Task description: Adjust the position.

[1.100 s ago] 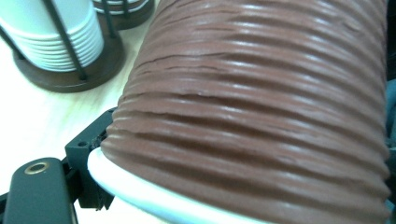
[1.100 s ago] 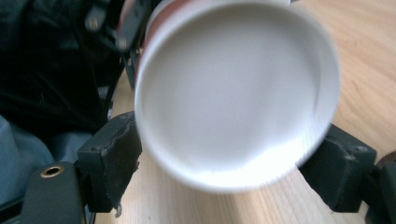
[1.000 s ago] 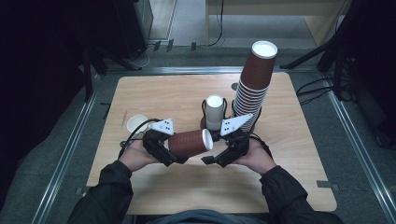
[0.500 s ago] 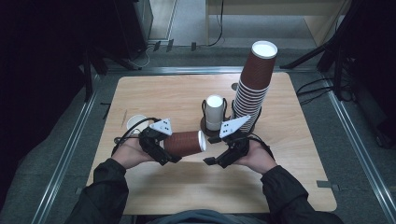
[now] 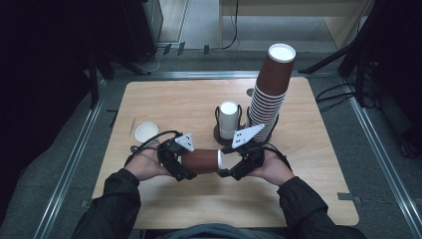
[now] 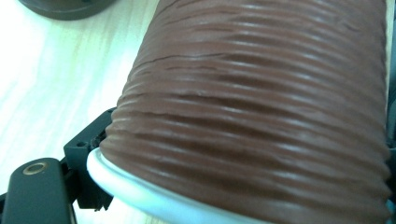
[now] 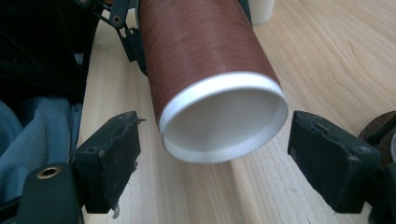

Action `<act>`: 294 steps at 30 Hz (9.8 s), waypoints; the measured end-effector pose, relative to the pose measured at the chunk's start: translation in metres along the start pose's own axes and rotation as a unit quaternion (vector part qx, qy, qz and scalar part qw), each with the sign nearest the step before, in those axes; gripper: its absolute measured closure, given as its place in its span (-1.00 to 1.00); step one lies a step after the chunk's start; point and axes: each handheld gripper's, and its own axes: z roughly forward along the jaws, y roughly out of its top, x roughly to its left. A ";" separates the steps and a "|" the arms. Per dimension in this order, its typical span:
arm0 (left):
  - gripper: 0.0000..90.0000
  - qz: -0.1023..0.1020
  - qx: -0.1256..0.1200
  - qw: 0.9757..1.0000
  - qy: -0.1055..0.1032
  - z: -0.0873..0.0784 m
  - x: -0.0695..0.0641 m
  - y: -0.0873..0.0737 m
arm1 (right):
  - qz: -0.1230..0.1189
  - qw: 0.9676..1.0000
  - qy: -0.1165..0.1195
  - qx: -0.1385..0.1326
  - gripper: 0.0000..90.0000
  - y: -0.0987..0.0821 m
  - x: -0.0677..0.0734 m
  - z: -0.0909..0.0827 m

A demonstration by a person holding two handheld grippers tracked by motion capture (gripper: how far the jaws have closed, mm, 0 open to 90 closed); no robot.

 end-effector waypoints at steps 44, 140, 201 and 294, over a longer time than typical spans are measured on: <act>-0.99 0.027 -0.014 0.999 -0.020 0.006 -0.015 0.012 | -0.060 0.997 0.009 0.044 -0.55 0.009 0.013 0.026; -0.83 -0.016 -0.054 0.998 -0.013 -0.027 -0.002 0.002 | -0.028 0.999 0.004 0.027 -0.64 0.001 0.004 0.009; -1.00 0.002 -0.029 0.999 -0.023 -0.007 -0.017 0.024 | -0.075 0.995 -0.006 0.065 -0.53 0.004 0.015 0.039; -0.78 -0.088 -0.193 0.977 0.002 -0.035 -0.006 0.005 | -0.011 0.999 -0.040 0.009 -0.64 -0.003 0.010 0.004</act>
